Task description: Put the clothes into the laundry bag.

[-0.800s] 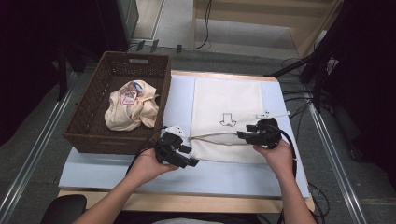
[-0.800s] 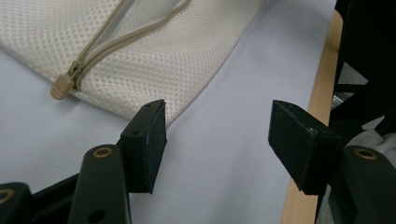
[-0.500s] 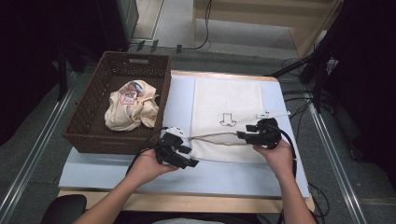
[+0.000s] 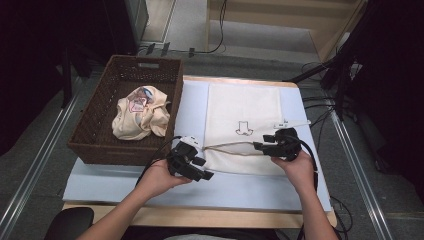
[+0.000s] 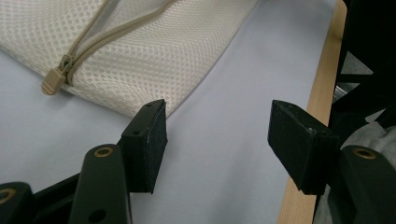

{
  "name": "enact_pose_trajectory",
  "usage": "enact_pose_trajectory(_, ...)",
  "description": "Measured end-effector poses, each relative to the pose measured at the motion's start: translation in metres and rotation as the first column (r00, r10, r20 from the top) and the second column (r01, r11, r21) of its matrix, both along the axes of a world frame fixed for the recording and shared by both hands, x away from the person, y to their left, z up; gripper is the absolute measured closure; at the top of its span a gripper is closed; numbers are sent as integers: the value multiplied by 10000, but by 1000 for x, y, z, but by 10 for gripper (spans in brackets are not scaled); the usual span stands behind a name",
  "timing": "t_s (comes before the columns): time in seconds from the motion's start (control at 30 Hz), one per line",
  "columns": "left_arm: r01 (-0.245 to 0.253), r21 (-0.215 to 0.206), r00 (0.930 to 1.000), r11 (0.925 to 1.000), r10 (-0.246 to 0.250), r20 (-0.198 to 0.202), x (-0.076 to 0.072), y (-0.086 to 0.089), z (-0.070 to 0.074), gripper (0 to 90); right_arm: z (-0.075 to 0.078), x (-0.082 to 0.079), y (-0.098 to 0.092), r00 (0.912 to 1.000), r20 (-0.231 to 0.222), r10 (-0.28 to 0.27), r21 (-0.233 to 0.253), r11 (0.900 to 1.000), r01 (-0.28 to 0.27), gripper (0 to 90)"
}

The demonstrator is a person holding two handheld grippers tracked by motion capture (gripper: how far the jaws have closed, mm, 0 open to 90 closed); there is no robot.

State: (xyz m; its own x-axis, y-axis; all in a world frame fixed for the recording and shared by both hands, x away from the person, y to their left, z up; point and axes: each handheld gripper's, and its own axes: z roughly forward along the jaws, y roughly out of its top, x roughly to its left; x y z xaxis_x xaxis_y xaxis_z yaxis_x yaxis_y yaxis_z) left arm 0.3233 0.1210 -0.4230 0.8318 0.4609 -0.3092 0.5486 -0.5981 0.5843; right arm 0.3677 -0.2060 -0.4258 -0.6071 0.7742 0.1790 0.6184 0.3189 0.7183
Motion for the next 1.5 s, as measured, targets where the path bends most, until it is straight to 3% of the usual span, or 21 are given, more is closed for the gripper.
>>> enact_pose_trajectory(0.6, 372, 91, 9991, 9993, -371, -206, -2, -4, 11, 347, 0, -3, 2, 9997, 220, 80, -102, 9999, -77, 477)
enact_pose_trajectory(0.87, 634, 228, 9980, 9977, -633, -40, -4, -8, 33, 347, 1, -7, 1, 9998, 218, -7, -52, 10000, 8, 472)
enact_pose_trajectory(1.03, 624, 100, 9980, 9980, -625, 116, -3, -4, 51, 347, 1, -9, -1, 9998, 208, -64, -37, 10000, 65, 468)
enact_pose_trajectory(1.4, 672, 233, 9977, 9975, -673, 17, 1, -2, 63, 348, 1, -14, -3, 9996, 266, -102, -133, 9999, 106, 475)
enact_pose_trajectory(1.5, 668, 321, 9976, 9972, -674, 151, 1, -3, 69, 347, 1, -16, -2, 9996, 260, -135, -184, 9997, 139, 474)
